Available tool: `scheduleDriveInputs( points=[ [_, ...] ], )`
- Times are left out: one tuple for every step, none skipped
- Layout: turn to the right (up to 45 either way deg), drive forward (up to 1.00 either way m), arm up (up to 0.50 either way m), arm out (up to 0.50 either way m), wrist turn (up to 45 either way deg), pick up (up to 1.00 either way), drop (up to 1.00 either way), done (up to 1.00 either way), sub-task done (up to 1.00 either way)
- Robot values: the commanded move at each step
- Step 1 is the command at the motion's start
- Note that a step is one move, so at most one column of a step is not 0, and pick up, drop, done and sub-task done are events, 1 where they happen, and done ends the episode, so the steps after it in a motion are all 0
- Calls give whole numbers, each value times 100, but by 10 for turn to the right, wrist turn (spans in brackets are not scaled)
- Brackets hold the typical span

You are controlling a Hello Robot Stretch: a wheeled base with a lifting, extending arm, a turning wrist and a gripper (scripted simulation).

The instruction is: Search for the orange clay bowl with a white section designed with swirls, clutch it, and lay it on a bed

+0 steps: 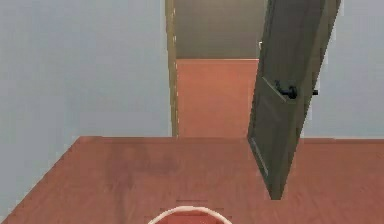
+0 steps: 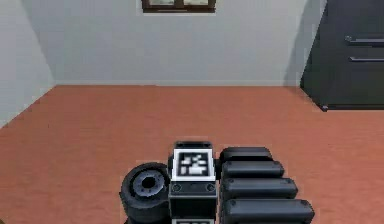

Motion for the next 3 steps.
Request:
scheduleDriveInputs(
  points=[
    [0,100,0,0,0,0,0,0,0],
    [0,50,0,0,0,0,0,0,0],
    [-30,0,0,0,0,0,0,0,0]
  ],
)
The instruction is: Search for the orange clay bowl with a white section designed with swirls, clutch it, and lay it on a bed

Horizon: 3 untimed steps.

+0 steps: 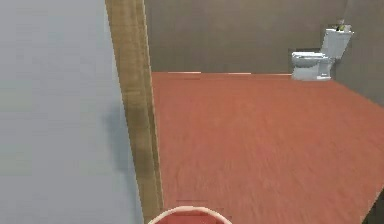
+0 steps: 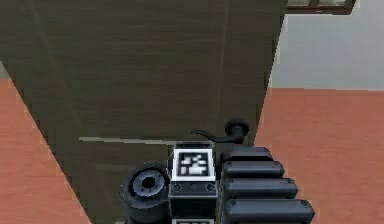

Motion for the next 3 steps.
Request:
scheduleDriveInputs(
  points=[
    [0,40,0,0,0,0,0,0,0],
    [330,0,0,0,0,0,0,0,0],
    [0,50,0,0,0,0,0,0,0]
  ],
)
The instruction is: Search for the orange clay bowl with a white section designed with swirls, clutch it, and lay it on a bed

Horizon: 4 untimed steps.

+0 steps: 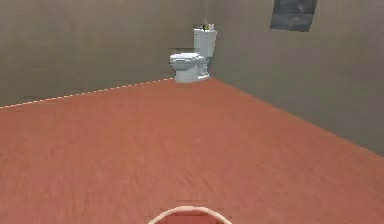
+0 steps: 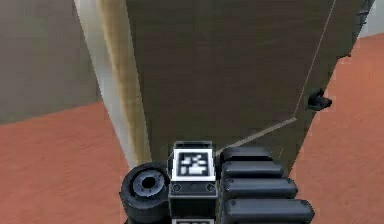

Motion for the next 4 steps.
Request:
scheduleDriveInputs(
  points=[
    [-450,0,0,0,0,0,0,0,0],
    [-120,0,0,0,0,0,0,0,0],
    [0,100,0,0,0,0,0,0,0],
    [0,100,0,0,0,0,0,0,0]
  ],
)
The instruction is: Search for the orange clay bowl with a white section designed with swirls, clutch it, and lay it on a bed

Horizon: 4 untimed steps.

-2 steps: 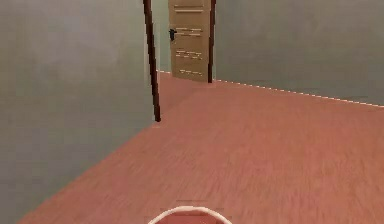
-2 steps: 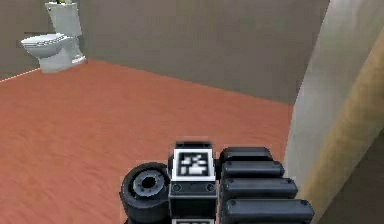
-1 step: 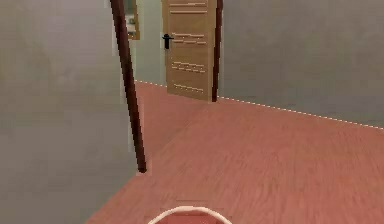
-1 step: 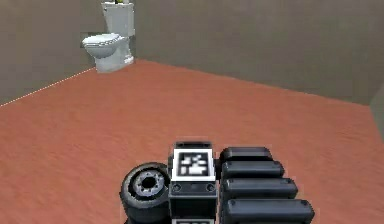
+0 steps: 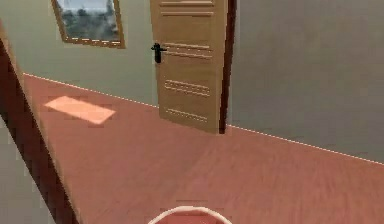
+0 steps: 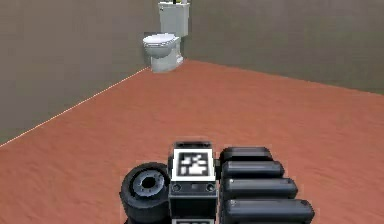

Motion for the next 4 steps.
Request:
scheduleDriveInputs(
  points=[
    [-60,0,0,0,0,0,0,0,0],
    [0,60,0,0,0,0,0,0,0],
    [-90,0,0,0,0,0,0,0,0],
    [0,25,0,0,0,0,0,0,0]
  ],
)
